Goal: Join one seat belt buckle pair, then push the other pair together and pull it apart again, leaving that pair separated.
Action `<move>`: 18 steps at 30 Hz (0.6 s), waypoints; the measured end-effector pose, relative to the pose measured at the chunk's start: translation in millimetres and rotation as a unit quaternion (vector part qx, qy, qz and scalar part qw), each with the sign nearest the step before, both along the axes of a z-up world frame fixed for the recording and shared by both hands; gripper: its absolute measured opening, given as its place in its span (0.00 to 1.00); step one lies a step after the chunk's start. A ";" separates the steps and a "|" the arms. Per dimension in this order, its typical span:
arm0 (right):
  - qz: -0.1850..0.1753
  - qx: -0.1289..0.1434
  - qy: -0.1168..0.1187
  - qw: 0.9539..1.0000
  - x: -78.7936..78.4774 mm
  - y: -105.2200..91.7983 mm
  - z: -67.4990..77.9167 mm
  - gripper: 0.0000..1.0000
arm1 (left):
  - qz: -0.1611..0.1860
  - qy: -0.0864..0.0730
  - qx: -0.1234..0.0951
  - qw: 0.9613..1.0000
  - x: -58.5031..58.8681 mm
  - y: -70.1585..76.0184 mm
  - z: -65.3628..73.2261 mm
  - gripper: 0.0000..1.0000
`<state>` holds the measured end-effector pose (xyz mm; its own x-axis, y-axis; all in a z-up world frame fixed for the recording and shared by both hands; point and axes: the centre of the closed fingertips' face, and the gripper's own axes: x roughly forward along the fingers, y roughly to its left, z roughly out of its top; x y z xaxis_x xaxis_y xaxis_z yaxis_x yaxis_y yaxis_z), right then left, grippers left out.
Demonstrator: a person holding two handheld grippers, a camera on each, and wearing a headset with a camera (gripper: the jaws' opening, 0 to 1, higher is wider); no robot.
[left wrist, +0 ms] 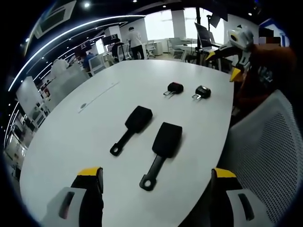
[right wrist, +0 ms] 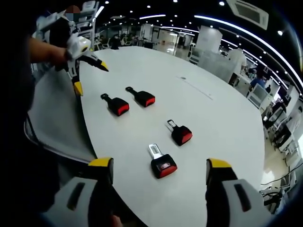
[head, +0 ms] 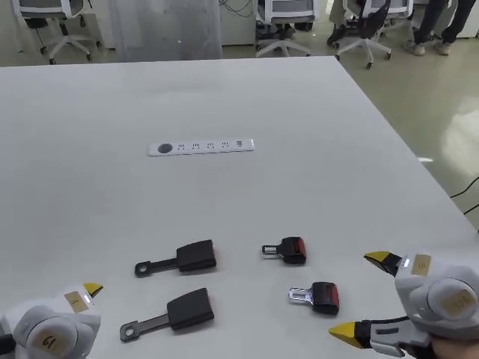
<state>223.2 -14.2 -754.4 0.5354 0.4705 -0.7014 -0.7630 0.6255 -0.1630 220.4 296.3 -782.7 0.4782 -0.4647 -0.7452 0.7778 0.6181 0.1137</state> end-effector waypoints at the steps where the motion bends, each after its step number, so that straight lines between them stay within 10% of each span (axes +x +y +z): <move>1: 0.000 0.000 0.000 1.000 0.7 0.1 0.6 0.81 | 0.000 -0.001 0.000 1.000 0.5 -0.1 0.8 0.96; 18: 0.025 -0.002 -0.005 1.000 9.3 8.4 -0.2 0.74 | -0.007 -0.018 0.004 1.000 9.3 -0.7 1.2 0.91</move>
